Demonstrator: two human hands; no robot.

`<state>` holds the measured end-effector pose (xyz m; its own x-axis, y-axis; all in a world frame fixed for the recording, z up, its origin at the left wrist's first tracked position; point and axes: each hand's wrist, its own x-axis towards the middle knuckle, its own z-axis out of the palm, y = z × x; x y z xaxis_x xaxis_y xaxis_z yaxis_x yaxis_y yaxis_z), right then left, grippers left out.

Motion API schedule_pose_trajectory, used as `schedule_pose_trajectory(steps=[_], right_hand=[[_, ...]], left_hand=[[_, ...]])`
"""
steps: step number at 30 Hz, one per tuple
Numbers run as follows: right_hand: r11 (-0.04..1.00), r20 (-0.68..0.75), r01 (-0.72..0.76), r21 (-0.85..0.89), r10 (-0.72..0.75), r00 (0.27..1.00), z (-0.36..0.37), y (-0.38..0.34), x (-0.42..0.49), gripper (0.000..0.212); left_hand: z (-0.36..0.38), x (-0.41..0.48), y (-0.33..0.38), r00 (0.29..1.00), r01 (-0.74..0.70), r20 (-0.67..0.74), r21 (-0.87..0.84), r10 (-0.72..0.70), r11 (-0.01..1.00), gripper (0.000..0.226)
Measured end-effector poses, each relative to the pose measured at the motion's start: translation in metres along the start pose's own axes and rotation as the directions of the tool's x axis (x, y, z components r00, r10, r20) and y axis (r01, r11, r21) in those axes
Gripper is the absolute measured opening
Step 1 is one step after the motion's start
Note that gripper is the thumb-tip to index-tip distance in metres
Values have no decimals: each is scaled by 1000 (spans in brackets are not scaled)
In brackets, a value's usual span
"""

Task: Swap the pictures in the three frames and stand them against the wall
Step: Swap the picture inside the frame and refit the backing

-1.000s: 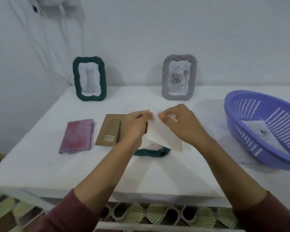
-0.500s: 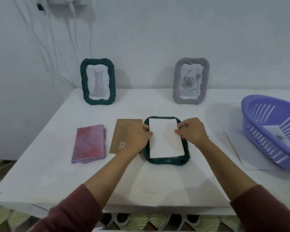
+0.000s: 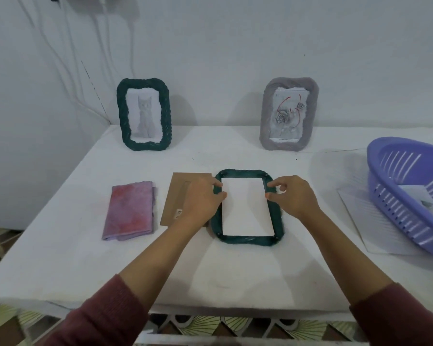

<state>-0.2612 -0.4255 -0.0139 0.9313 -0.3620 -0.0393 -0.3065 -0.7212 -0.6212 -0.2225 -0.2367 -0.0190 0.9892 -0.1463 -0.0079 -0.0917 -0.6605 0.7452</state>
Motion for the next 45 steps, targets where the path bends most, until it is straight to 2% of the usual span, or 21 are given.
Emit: schedule_pose_trajectory(steps=[5, 15, 43, 45], right_hand=[[992, 155, 38, 118, -56, 986, 1, 9, -1, 31], [980, 145, 28, 196, -57, 988, 6, 17, 3, 32], [967, 172, 20, 255, -66, 983, 5, 24, 10, 34], [968, 173, 21, 250, -66, 983, 5, 23, 10, 34]], left_hand=[[1, 0, -3, 992, -4, 125, 11, 2, 1000, 38], [4, 2, -2, 981, -43, 195, 136, 16, 990, 42], [9, 1, -1, 981, 3, 195, 96, -22, 995, 39], [7, -1, 0, 991, -22, 135, 90, 10, 996, 33]])
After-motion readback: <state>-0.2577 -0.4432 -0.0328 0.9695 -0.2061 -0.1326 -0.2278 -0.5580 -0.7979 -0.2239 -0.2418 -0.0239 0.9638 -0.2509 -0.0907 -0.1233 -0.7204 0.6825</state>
